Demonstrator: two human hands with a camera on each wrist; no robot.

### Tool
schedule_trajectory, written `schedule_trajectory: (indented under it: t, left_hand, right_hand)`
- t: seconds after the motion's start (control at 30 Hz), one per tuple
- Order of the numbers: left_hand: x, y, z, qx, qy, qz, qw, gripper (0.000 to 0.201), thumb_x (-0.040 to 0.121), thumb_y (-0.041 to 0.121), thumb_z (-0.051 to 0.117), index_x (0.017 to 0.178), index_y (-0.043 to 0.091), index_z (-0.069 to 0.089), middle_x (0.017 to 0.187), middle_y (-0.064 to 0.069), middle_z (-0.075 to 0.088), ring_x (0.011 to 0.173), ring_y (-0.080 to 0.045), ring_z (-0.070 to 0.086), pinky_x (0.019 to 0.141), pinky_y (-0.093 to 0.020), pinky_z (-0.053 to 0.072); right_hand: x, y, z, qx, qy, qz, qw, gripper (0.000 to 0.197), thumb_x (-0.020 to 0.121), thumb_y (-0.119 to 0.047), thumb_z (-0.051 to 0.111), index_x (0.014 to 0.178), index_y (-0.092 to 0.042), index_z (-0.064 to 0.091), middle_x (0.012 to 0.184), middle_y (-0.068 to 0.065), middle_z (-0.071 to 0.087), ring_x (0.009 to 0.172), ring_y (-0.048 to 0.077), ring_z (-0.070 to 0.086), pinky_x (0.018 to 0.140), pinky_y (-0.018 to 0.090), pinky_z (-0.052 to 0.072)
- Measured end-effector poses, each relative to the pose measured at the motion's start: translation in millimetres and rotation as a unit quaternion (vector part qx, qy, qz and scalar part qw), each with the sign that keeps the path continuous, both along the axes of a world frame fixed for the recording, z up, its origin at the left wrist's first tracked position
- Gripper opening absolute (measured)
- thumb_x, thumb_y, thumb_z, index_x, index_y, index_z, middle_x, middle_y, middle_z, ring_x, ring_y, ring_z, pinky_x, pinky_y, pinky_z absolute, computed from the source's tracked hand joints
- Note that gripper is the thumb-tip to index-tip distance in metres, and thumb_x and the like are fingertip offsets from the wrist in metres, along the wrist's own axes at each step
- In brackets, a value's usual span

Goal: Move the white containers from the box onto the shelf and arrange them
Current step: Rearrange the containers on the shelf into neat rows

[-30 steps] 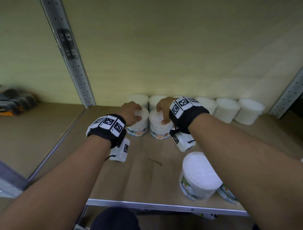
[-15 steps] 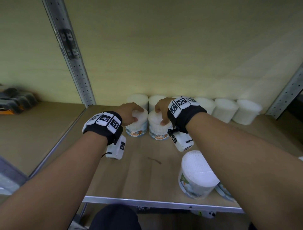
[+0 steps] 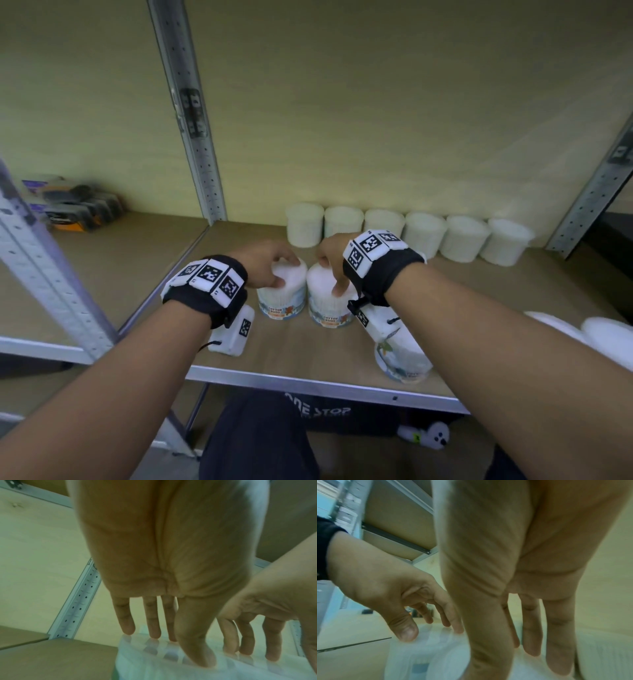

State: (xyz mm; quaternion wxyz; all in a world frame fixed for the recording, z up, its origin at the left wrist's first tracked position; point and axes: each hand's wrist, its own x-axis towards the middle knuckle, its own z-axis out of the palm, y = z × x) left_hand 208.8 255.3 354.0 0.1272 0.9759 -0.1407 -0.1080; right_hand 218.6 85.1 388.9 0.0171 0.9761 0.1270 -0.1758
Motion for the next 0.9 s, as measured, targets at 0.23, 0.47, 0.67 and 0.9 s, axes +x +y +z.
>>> schedule_trajectory:
  t: [0.23, 0.47, 0.67, 0.9]
  left_hand:
    - [-44.5, 7.7, -1.0, -0.007, 0.009, -0.020, 1.000, 0.049, 0.085, 0.021, 0.067, 0.131, 0.028, 0.053, 0.139, 0.006, 0.046, 0.126, -0.017, 0.045, 0.103, -0.030, 0.038]
    - [-66.7, 2.5, -0.7, -0.003, 0.003, -0.036, 0.999, 0.048, 0.086, 0.024, 0.066, 0.132, 0.028, 0.052, 0.138, 0.007, 0.045, 0.125, -0.015, 0.044, 0.104, -0.031, 0.037]
    - [-71.8, 0.6, -1.5, -0.017, -0.002, -0.047, 0.999, 0.044, 0.085, 0.025, 0.067, 0.127, 0.028, 0.055, 0.132, 0.008, 0.049, 0.119, -0.013, 0.047, 0.103, -0.032, 0.039]
    - [-71.2, -5.1, -2.2, -0.024, 0.004, -0.058, 0.998, 0.043, 0.084, 0.026, 0.069, 0.125, 0.028, 0.056, 0.131, 0.008, 0.049, 0.118, -0.013, 0.046, 0.103, -0.032, 0.039]
  right_hand:
    - [-32.8, 0.1, -3.2, -0.083, 0.015, 0.112, 0.990, 0.062, 0.068, -0.033, 0.083, 0.117, -0.006, 0.056, 0.116, 0.013, 0.062, 0.087, 0.025, 0.057, 0.068, 0.028, 0.044]
    - [-51.0, -17.0, -4.6, -0.045, 0.032, 0.141, 0.989, 0.064, 0.075, -0.024, 0.079, 0.128, -0.001, 0.050, 0.129, 0.018, 0.056, 0.085, 0.019, 0.042, 0.063, 0.027, 0.039]
    - [-59.1, -25.4, -4.1, -0.040, 0.047, 0.121, 0.991, 0.067, 0.073, -0.029, 0.080, 0.128, -0.010, 0.048, 0.130, 0.008, 0.055, 0.110, 0.028, 0.056, 0.090, 0.037, 0.047]
    - [-62.1, -35.4, -8.2, -0.013, 0.055, 0.098, 0.994, 0.069, 0.073, -0.030, 0.081, 0.130, -0.015, 0.046, 0.131, 0.004, 0.055, 0.114, 0.027, 0.056, 0.097, 0.039, 0.049]
